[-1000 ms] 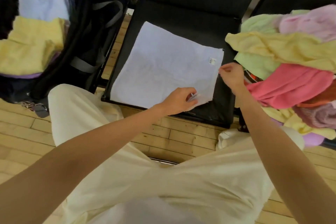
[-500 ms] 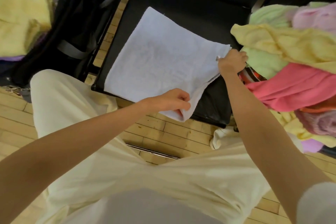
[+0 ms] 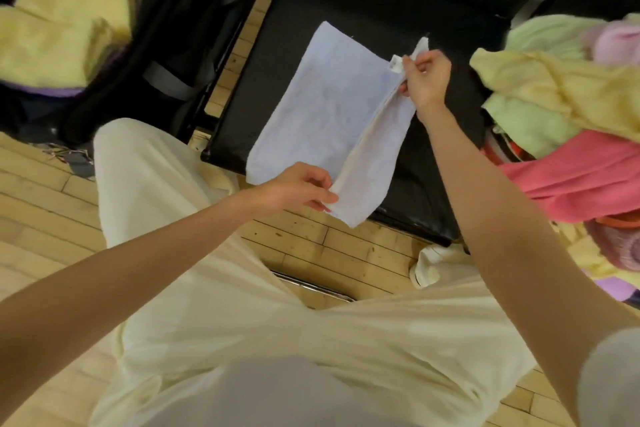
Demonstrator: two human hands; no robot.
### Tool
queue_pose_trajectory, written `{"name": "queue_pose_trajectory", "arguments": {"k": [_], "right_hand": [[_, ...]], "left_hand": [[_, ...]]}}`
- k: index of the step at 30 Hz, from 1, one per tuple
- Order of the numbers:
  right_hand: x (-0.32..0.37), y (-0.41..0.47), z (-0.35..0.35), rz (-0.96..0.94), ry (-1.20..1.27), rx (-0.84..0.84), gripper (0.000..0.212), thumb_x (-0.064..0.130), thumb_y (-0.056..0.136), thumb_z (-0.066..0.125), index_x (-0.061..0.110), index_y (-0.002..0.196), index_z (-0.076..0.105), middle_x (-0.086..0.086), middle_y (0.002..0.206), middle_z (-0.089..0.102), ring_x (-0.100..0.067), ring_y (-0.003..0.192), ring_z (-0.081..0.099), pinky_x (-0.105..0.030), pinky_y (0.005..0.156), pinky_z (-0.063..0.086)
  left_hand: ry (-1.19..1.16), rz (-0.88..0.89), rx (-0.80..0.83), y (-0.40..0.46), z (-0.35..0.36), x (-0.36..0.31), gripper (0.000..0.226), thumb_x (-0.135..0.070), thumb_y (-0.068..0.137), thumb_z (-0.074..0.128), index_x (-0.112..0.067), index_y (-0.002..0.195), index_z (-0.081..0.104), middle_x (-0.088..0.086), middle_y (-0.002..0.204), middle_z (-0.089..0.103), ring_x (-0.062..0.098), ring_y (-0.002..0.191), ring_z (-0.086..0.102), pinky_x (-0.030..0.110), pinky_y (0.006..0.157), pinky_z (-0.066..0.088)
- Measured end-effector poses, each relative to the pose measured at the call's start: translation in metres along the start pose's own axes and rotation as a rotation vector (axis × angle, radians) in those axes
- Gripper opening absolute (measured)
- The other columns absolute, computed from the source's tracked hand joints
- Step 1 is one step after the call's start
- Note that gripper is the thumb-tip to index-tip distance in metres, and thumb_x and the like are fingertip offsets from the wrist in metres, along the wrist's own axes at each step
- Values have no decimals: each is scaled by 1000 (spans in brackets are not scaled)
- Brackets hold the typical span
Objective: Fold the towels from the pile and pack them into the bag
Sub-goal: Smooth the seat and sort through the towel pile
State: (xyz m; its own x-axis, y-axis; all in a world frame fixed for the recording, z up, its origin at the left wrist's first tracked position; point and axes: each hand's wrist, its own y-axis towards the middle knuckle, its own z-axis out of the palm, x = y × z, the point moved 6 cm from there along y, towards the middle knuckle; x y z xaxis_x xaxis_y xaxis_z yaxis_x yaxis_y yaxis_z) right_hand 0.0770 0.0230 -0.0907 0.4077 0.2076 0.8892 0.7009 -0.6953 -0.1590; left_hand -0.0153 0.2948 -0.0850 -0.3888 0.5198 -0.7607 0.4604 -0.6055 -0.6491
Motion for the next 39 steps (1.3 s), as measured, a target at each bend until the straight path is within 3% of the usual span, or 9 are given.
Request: {"name": "queue_pose_trajectory", "arguments": {"k": [7,11,16,18,21,25,29,34,39], "right_hand": [[38,-9,112,-56,61,24,28,13,92,60,22,74,40,3,75,52,-17,69,63,-27,59,57],[40,-4,154,-21,8,40,29,16,91,61,23,73,40,1,77,56,-20,76,66,-37,69,58],[34,-5,175,29,-17,79,31,17,92,61,21,71,38,-15,83,65,-13,48,61,-23,54,54],[35,-12,173,3,-62,84,32,20,92,61,21,69,38,-16,77,64,-11,42,57,-20,50,49],[33,-36,162,-48,-116,134,31,21,93,58,20,69,40,-10,72,58,-16,53,58,-20,49,46],[20,-88,125,-204,-245,233,14,21,93,58,14,83,49,3,73,53,-15,68,58,-20,61,48],[-7,-149,72,-273,-404,262,13,22,93,56,12,87,50,-1,72,55,-14,63,52,-23,57,41],[-52,-207,20,-47,-467,113,25,31,94,54,13,77,51,4,65,52,-10,58,48,-26,57,34],[-69,-230,16,144,-425,130,28,41,89,62,13,86,62,3,77,60,-13,70,58,-25,61,41]], "left_hand": [[-59,-29,-215,-25,-75,17,28,-1,82,69,-8,60,54,-4,60,51,12,69,59,31,81,57],[-40,-85,-387,-30,-109,34,23,-4,82,70,-8,64,57,15,77,62,31,81,68,37,84,57],[467,-95,-503,-28,-126,41,13,-19,86,64,-14,74,61,2,72,65,18,75,63,26,66,48],[607,-73,-547,-28,-127,39,7,-16,88,61,-10,87,62,5,83,66,20,81,62,31,70,52],[750,52,-610,-29,-124,33,17,-11,87,58,-7,104,57,9,102,57,24,93,56,37,81,50],[894,299,-519,-26,-105,22,32,-10,90,55,-6,121,57,8,123,55,26,113,51,35,91,47],[991,377,-341,-21,-82,24,35,-8,91,52,-6,125,56,6,128,55,23,119,51,35,95,46],[1048,322,-274,-16,-71,33,43,-9,93,51,-9,136,51,4,146,44,20,134,41,32,111,33],[1075,323,-289,-12,-70,32,43,-9,93,50,-11,135,53,4,147,43,20,134,42,28,109,30]]}}
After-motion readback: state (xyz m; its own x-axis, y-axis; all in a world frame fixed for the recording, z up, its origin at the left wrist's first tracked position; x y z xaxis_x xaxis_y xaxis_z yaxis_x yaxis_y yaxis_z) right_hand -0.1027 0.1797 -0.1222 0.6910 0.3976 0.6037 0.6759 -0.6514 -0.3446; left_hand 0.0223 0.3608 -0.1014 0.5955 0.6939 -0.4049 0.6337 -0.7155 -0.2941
